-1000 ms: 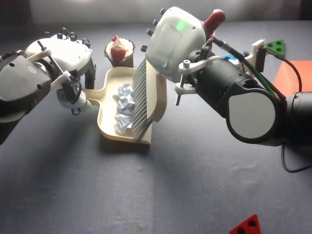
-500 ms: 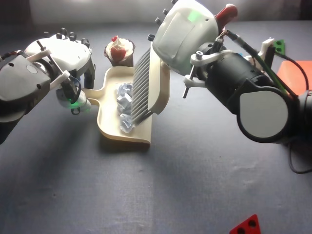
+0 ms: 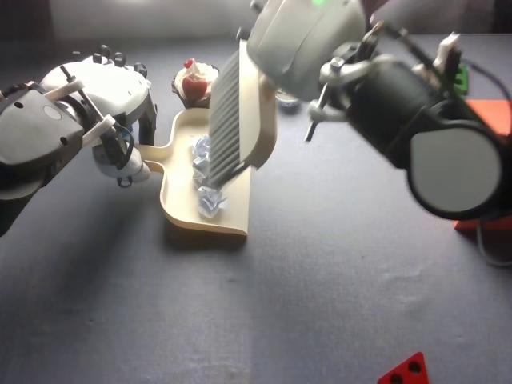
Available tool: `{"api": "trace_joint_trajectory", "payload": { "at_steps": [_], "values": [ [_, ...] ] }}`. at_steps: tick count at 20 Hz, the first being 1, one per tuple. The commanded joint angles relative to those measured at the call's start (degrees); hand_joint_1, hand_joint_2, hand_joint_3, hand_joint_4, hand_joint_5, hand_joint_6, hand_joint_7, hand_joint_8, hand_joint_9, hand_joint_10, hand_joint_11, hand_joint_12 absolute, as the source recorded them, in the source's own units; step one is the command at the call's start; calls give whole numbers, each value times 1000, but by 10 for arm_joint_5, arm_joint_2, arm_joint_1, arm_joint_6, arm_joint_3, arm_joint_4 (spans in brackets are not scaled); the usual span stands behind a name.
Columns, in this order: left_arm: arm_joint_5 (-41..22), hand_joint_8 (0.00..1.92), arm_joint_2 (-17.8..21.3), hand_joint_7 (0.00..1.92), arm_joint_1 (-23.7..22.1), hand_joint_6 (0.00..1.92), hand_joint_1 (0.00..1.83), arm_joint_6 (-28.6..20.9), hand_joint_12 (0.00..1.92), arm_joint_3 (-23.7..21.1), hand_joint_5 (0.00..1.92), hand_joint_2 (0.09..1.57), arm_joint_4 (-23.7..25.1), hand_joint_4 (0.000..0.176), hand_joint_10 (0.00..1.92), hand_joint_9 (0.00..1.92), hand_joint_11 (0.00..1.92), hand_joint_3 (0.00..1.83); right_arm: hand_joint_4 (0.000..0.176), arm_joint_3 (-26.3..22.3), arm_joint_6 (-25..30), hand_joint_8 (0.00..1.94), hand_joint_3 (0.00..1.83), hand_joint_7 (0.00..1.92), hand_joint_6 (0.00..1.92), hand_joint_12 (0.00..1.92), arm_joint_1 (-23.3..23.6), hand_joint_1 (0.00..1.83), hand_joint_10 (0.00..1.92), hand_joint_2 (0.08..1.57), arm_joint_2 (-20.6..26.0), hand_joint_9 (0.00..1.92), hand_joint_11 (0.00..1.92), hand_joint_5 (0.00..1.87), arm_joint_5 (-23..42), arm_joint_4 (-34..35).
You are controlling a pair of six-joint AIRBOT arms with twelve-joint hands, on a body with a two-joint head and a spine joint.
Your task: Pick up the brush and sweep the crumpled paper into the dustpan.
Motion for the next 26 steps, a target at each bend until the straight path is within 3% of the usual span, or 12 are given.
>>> {"api": "trace_joint_trajectory", "payload": {
  "at_steps": [1, 9, 11, 12, 13, 15, 20, 21, 23, 24, 25, 26],
  "values": [
    [-44, 8, -1, 300, -9, 826, 1125, 6, 351, 3, 1072, 1075, 24, 0, 14, 143, 0, 0, 87, -12, -16, 1941, 1, 926, 1921, 1921, 7, 1524, 1921, 1173, 19, 1233, 1341, 957, -48, -34],
    [-45, 1, 0, 276, -12, 814, 1134, 7, 278, 2, 1080, 1070, 22, 0, 4, 127, 0, 1, 83, -96, -75, 1941, 0, 923, 1921, 1921, -30, 1516, 1921, 1179, 138, 1228, 1308, 941, -23, 5],
    [-45, 3, 1, 255, -12, 865, 1083, 7, 309, 2, 1048, 1079, 22, 69, 1, 128, 0, 1, 81, -107, -89, 1941, 0, 930, 1921, 1921, -33, 1514, 1921, 1179, 150, 1227, 1311, 929, -20, 10],
    [-46, 6, 1, 226, -12, 329, 1021, 7, 344, 2, 841, 1058, 22, 59, 6, 107, 0, 0, 79, -112, -103, 1941, 0, 916, 1921, 1921, -33, 1521, 1921, 1179, 154, 1222, 1328, 927, -19, 25],
    [-46, 3, 1, 210, -12, 105, 979, 7, 414, 2, 760, 1050, 22, 72, 4, 103, 0, 0, 71, -121, -129, 1941, 2, 892, 1921, 1921, -28, 1514, 1921, 1192, 157, 1210, 1313, 919, -17, 57],
    [-47, 1, 1, 206, -12, 5, 929, 7, 468, 2, 583, 999, 21, 131, 7, 142, 0, 0, 67, -134, -160, 1941, 0, 920, 1921, 1921, -25, 1515, 1921, 1179, 159, 1222, 1322, 927, -16, 89],
    [-47, 1, 1, 179, -12, 1, 970, 7, 461, 2, 398, 926, 21, 148, 4, 156, 0, 0, 45, -160, -219, 1941, 0, 999, 1921, 1921, -26, 1451, 1921, 1141, 159, 1243, 1329, 955, -18, 146],
    [-48, 1, 1, 180, -12, 6, 956, 7, 476, 2, 412, 925, 21, 150, 5, 163, 0, 0, 0, -166, -244, 1941, 0, 1063, 1215, 1921, -24, 1220, 1921, 1125, 159, 1247, 1331, 957, -23, 174],
    [-48, 1, 2, 158, -14, 0, 940, 7, 416, 1, 389, 941, 21, 153, 0, 142, 0, 2, 0, -185, -282, 1941, 0, 1054, 629, 1921, -23, 1190, 1921, 1027, 160, 1183, 1287, 1189, -34, 211],
    [-48, 2, 2, 165, -14, 5, 960, 7, 364, 0, 412, 941, 21, 146, 0, 130, 0, 1, 0, -195, -296, 1941, 3, 982, 998, 1921, -23, 1089, 1921, 924, 161, 1088, 1199, 1001, -40, 223],
    [-49, 3, 5, 172, -15, 1, 931, 7, 383, -4, 402, 948, 20, 154, 0, 124, 0, 3, 19, -210, -308, 1941, 0, 787, 1884, 1921, -23, 990, 1921, 815, 164, 872, 1038, 697, -45, 236],
    [-49, 3, 7, 172, -16, 1, 931, 6, 383, -8, 402, 948, 19, 154, 0, 124, 0, 3, 19, -223, -318, 1941, 0, 787, 1884, 1921, -24, 990, 1921, 815, 167, 872, 1038, 697, -50, 251]
  ]
}}
